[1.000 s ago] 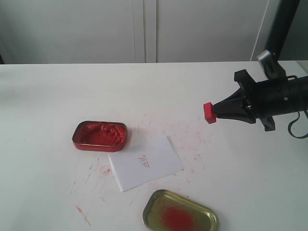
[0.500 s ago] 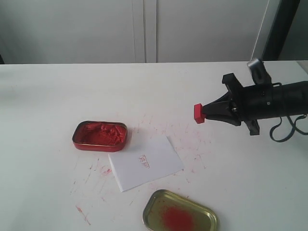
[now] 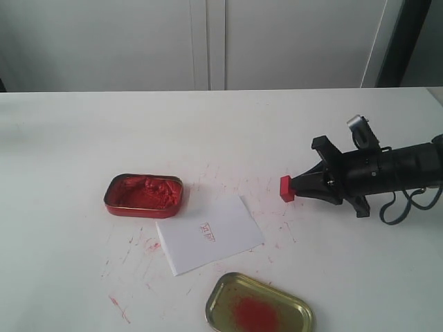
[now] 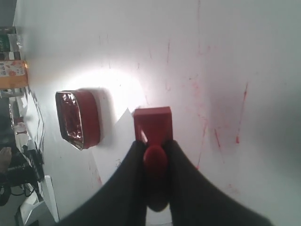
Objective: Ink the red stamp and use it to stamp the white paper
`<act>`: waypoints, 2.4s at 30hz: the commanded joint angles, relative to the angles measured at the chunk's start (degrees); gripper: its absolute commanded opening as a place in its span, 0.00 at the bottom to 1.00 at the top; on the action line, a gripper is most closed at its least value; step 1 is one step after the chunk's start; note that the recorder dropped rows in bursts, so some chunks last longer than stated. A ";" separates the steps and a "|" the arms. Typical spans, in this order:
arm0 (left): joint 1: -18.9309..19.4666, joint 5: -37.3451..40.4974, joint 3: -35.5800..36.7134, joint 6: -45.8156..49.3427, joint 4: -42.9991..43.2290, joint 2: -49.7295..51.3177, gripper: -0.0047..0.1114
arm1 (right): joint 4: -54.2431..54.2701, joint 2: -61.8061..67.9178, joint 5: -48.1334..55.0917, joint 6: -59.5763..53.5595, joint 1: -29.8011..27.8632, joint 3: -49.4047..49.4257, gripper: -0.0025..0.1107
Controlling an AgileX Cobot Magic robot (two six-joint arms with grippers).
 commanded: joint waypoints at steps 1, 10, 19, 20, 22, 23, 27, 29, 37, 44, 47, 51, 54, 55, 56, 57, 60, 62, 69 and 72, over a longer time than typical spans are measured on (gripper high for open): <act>0.22 0.03 0.26 -0.07 -0.47 -0.18 0.04 | 0.48 0.44 -0.97 -1.47 0.01 0.25 0.02; 0.22 0.03 0.26 -0.07 -0.47 -0.18 0.04 | 0.38 2.36 -2.03 -1.25 0.01 0.25 0.02; 0.22 0.03 0.26 -0.07 -0.47 -0.18 0.04 | 0.38 2.53 -2.03 -1.25 0.01 0.25 0.19; 0.22 0.03 0.26 -0.07 -0.47 -0.18 0.04 | 0.38 2.53 -2.03 -1.25 0.01 0.25 0.21; 0.22 0.03 0.26 -0.07 -0.47 -0.18 0.04 | 0.38 2.53 -2.03 -1.25 0.01 0.25 0.28; 0.22 0.03 0.26 -0.07 -0.47 -0.18 0.04 | 0.38 2.53 -2.03 -1.25 0.01 0.25 0.31; 0.22 0.03 0.26 -0.07 -0.47 -0.18 0.04 | 0.38 2.53 -2.03 -1.25 0.01 0.25 0.40; 0.22 0.03 0.26 -0.07 -0.47 -0.18 0.04 | 0.38 2.53 -2.14 -1.25 0.01 0.25 0.42; 0.22 0.03 0.26 -0.07 -0.47 -0.18 0.04 | 0.38 2.53 -2.14 -1.25 0.01 0.25 0.42; 0.22 0.03 0.26 -0.07 -0.47 -0.18 0.04 | 0.38 2.42 -2.14 -1.25 -0.09 0.25 0.42; 0.22 0.03 0.26 -0.07 -0.47 -0.18 0.04 | 0.38 2.42 -2.26 -1.41 -0.09 0.25 0.42; 0.22 0.03 0.26 -0.07 -0.47 -0.18 0.04 | -1.85 0.82 -4.86 -1.99 -0.09 0.25 0.42; 0.22 0.03 0.26 -0.07 -0.47 -0.18 0.04 | -3.80 -1.07 -6.81 -1.99 -0.09 0.25 0.42; 0.22 0.03 0.26 -0.07 -0.47 -0.18 0.04 | -4.34 -1.65 -7.22 -1.99 -0.09 0.25 0.42; 0.22 0.03 0.26 -0.07 -0.47 -0.18 0.04 | -4.79 -2.18 -7.74 -1.99 -0.09 0.25 0.42; 0.22 0.03 0.26 -0.07 -0.47 -0.18 0.04 | -5.11 -2.59 -8.12 -2.11 -0.09 0.25 0.42; 0.22 0.03 0.26 -0.07 -0.47 -0.18 0.04 | -7.18 -3.76 -9.68 -3.21 -0.09 0.25 0.42; 0.22 0.03 0.26 -0.07 -0.47 -0.18 0.04 | -9.12 -4.51 -11.19 -3.35 -0.09 0.25 0.42; 0.22 0.03 0.26 -0.07 -0.47 -0.18 0.04 | -12.54 -7.09 -17.18 -3.72 -0.09 0.25 0.42; 0.22 0.03 0.26 -0.07 -0.47 -0.18 0.04 | -12.54 -8.32 -17.18 -4.63 -0.09 0.25 0.42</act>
